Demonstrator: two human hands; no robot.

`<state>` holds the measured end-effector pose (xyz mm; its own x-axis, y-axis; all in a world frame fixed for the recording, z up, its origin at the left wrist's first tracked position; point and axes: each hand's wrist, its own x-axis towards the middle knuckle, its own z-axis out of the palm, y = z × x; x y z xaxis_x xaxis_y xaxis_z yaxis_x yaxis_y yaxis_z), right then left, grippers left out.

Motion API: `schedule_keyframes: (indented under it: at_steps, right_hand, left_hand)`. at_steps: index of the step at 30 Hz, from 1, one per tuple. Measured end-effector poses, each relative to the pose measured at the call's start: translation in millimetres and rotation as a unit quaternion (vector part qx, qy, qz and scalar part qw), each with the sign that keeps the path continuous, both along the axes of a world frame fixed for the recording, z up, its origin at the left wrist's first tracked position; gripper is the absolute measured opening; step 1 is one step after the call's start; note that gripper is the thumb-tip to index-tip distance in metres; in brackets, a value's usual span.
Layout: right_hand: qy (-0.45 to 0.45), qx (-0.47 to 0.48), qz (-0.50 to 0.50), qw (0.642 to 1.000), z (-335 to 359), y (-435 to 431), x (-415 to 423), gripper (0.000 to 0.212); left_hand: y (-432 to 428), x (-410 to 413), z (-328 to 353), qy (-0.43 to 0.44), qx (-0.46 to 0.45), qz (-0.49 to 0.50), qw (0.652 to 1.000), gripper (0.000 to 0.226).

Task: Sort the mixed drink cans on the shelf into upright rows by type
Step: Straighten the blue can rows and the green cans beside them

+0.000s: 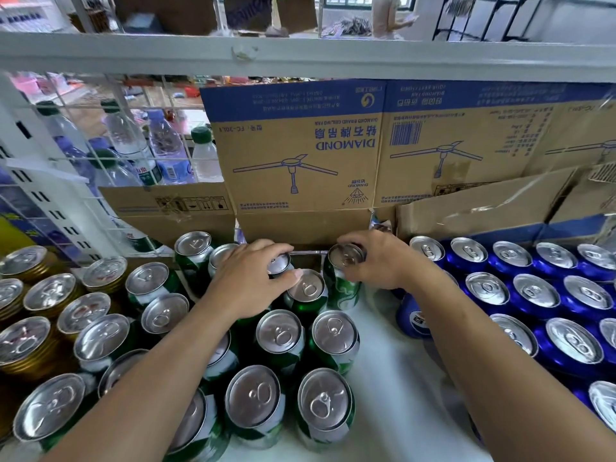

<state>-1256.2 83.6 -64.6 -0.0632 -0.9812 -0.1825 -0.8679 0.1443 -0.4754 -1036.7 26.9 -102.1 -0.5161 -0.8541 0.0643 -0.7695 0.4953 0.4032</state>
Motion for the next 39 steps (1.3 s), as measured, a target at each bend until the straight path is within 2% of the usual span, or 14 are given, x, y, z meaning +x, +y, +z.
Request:
schedule_keyframes:
  at_steps: [3, 6, 8, 13, 18, 21, 24, 28, 32, 35, 39]
  right_hand:
    - [-0.003, -0.017, -0.002, 1.0, -1, 2, 4, 0.063]
    - [-0.002, -0.054, 0.007, 0.999, -1, 4, 8, 0.044]
    - [-0.017, -0.04, 0.026, 0.999, 1, 4, 9, 0.039]
    - [-0.008, -0.035, 0.012, 0.999, -1, 2, 9, 0.069]
    - [0.006, -0.059, -0.022, 0.998, -8, 0, 9, 0.068]
    - [0.014, -0.063, -0.029, 0.998, -10, -3, 10, 0.052]
    - [0.012, -0.066, -0.041, 0.997, -12, -5, 10, 0.039]
    - [-0.008, -0.08, -0.06, 0.995, -13, -6, 10, 0.04]
    - [-0.01, -0.094, -0.074, 0.993, -17, -9, 13, 0.031]
    - [-0.005, -0.082, -0.064, 0.995, -15, -9, 14, 0.041]
    - [0.023, -0.061, -0.048, 0.997, -13, -13, 19, 0.038]
  left_hand:
    - [0, 1, 0, 0.001, 0.003, -0.003, 1.0, 0.061]
    - [0, 1, 0, 0.004, 0.004, -0.003, 1.0, 0.057]
    - [0, 1, -1, 0.003, 0.002, -0.003, 1.0, 0.054]
    - [-1, 1, -1, 0.008, 0.012, -0.005, 1.0, 0.062]
    - [-2, 2, -2, 0.013, 0.008, -0.008, 1.0, 0.058]
    - [-1, 2, -1, 0.017, 0.01, -0.008, 1.0, 0.065]
    - [-1, 2, 0, 0.015, 0.006, -0.005, 1.0, 0.058]
    - [0, 2, 0, 0.017, 0.011, -0.005, 1.0, 0.056]
    - [0, 2, 1, 0.016, 0.01, -0.006, 1.0, 0.054]
    - [0, 1, 0, 0.017, 0.007, -0.006, 1.0, 0.054]
    - [0, 2, -2, 0.011, 0.008, -0.005, 1.0, 0.055]
